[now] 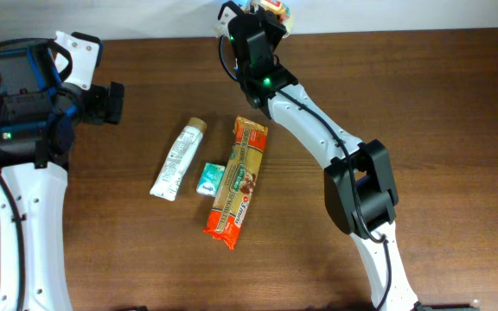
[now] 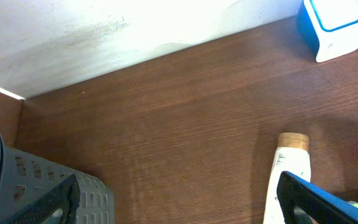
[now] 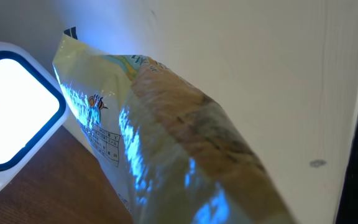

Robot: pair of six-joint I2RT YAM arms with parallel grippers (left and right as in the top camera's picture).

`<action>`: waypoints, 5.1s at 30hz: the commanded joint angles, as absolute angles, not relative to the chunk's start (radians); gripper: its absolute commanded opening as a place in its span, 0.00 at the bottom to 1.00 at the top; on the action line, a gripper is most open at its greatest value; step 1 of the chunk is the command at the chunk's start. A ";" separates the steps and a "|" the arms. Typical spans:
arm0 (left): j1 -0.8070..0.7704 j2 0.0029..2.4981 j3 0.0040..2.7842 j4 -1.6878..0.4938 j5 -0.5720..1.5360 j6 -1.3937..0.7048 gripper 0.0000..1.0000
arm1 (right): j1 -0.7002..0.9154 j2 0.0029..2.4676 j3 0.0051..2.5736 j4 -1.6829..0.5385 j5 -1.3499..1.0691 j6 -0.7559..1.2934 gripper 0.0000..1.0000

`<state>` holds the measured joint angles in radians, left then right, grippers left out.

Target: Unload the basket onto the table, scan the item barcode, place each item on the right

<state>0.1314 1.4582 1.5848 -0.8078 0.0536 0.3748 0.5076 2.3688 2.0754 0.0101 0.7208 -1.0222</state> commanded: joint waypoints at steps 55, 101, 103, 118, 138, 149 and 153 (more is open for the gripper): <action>0.135 1.447 1.599 -0.805 0.064 0.384 0.99 | -0.398 1.917 1.988 -1.508 -0.429 0.108 0.99; 0.135 1.447 1.599 -0.805 0.064 0.384 0.99 | 0.434 2.331 1.815 -1.024 -0.849 0.139 0.04; 0.135 1.447 1.599 -0.805 0.064 0.384 0.99 | 0.360 2.331 1.749 -1.006 -0.765 0.139 0.04; 0.135 1.447 1.599 -0.805 0.064 0.384 0.99 | 0.216 2.327 1.965 -1.333 -0.523 0.022 0.65; 0.135 1.447 1.599 -0.806 0.064 0.384 0.99 | 0.746 2.296 1.849 -1.391 -0.342 0.249 0.36; 0.135 1.447 1.599 -0.806 0.064 0.384 0.99 | 0.685 2.295 1.836 -1.388 -0.144 0.275 0.36; 0.134 1.447 1.599 -0.806 0.064 0.384 0.99 | 0.518 2.295 1.836 -1.386 -0.147 0.269 0.36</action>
<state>0.1314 1.4582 1.5864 -0.8078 0.0536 0.3752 0.5930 2.3177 1.8462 -1.3876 -0.1917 0.2661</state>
